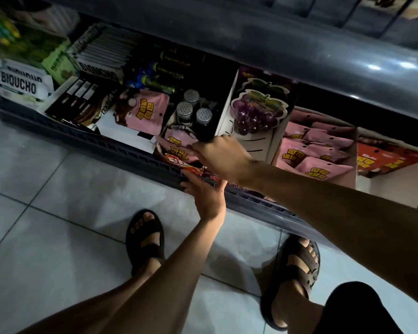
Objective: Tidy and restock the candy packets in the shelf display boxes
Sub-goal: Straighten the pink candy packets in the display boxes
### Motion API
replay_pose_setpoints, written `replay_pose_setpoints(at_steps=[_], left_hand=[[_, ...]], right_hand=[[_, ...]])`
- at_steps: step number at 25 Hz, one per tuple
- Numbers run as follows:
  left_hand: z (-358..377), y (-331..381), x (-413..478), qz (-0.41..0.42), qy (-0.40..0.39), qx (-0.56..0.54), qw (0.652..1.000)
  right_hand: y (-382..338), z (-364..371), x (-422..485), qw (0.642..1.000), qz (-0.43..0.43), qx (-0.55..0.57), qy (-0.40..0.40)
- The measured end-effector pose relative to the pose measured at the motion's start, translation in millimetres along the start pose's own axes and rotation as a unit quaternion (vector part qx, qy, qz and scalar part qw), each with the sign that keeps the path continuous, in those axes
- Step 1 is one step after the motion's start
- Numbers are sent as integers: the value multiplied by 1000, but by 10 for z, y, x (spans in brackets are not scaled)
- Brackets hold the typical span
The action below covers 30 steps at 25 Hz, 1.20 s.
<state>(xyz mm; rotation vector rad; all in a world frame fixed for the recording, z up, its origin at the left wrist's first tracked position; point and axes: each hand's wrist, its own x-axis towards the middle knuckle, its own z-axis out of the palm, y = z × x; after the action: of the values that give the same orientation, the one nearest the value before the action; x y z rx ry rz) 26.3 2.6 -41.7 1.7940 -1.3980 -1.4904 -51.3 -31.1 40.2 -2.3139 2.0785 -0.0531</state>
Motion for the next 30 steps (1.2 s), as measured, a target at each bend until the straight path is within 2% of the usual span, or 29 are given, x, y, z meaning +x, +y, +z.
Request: replay_pose_setpoints(at_steps=[3, 5, 7, 10, 14, 20, 22, 25, 30], left_hand=[[-2, -46, 18, -4, -27, -21, 999], [-13, -21, 8, -5, -25, -26, 999], [-9, -24, 2, 0, -25, -34, 999], [-28, 9, -30, 4, -21, -30, 999], [-21, 8, -36, -2, -19, -35, 999], [-6, 6, -36, -16, -15, -48, 999], [0, 6, -33, -18, -7, -53, 998], [40, 61, -33, -29, -1, -52, 998], [84, 103, 4, -39, 4, -43, 998]], right_hand=[[-1, -31, -50, 995, 50, 56, 71], [19, -79, -59, 981, 120, 141, 54], [52, -139, -100, 953, 173, 240, 63], [109, -277, -214, 890, 241, 366, 129], [239, -459, -513, 850, 292, 360, 249], [473, -764, -1551, 835, 347, 324, 276], [595, -838, -1853, 846, 367, 280, 266], [841, -828, -2142, 892, 370, 167, 200], [1010, -586, -2195, 956, 279, 53, 75]])
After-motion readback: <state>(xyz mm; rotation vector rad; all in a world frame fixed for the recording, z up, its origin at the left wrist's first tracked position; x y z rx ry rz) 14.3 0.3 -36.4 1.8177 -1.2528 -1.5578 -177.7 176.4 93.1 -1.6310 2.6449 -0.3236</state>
